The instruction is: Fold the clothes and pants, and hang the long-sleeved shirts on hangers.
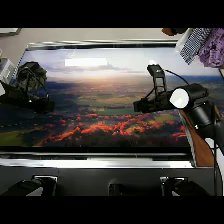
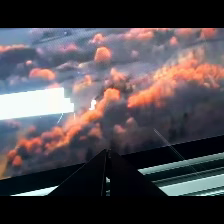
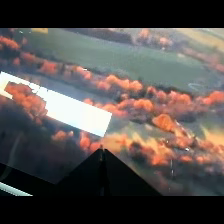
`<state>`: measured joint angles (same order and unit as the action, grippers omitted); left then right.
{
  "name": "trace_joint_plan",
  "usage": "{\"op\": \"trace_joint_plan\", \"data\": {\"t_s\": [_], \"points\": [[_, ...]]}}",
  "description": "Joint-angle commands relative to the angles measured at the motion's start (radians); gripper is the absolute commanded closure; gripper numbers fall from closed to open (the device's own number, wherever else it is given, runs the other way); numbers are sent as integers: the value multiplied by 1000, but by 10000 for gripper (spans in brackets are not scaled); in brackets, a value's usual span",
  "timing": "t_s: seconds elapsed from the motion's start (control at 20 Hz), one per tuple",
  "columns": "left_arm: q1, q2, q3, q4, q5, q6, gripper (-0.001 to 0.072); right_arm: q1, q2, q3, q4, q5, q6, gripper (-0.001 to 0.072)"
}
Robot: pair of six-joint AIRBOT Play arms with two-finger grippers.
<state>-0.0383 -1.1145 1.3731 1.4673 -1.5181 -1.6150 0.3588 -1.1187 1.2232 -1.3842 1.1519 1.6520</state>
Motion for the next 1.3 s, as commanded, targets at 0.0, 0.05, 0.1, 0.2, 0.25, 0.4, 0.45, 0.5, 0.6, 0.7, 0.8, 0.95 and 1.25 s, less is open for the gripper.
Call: {"op": "trace_joint_plan", "data": {"t_s": [0.0, 0.05, 0.1, 0.2, 0.25, 0.4, 0.45, 0.5, 0.6, 0.7, 0.8, 0.95, 1.25], "points": [[0, 1, 0, 0, 0, 0, 690, 1, 1, 1, 0, 0, 0, 679], [0, 1, 0, 0, 0, 0, 690, 1, 1, 1, 0, 0, 0, 679], [0, 1, 0, 0, 0, 0, 690, 1, 1, 1, 0, 0, 0, 679], [0, 1, 0, 0, 0, 0, 690, 1, 1, 1, 0, 0, 0, 679], [0, 1, 0, 0, 0, 0, 690, 1, 1, 1, 0, 0, 0, 679], [0, 1, 0, 0, 0, 0, 690, 1, 1, 1, 0, 0, 0, 679], [0, 1, 0, 0, 0, 0, 690, 1, 1, 1, 0, 0, 0, 679], [0, 1, 0, 0, 0, 0, 690, 1, 1, 1, 0, 0, 0, 679], [0, 1, 0, 0, 0, 0, 690, 1, 1, 1, 0, 0, 0, 679], [0, 1, 0, 0, 0, 0, 690, 1, 1, 1, 0, 0, 0, 679], [0, 1, 0, 0, 0, 0, 690, 1, 1, 1, 0, 0, 0, 679], [0, 1, 0, 0, 1, 0, 690, 1, 1, 1, 0, 0, 0, 679], [0, -10, -2, -4, 24, -109, 684, 1, 1, 1, 0, 0, 0, 679]]}}
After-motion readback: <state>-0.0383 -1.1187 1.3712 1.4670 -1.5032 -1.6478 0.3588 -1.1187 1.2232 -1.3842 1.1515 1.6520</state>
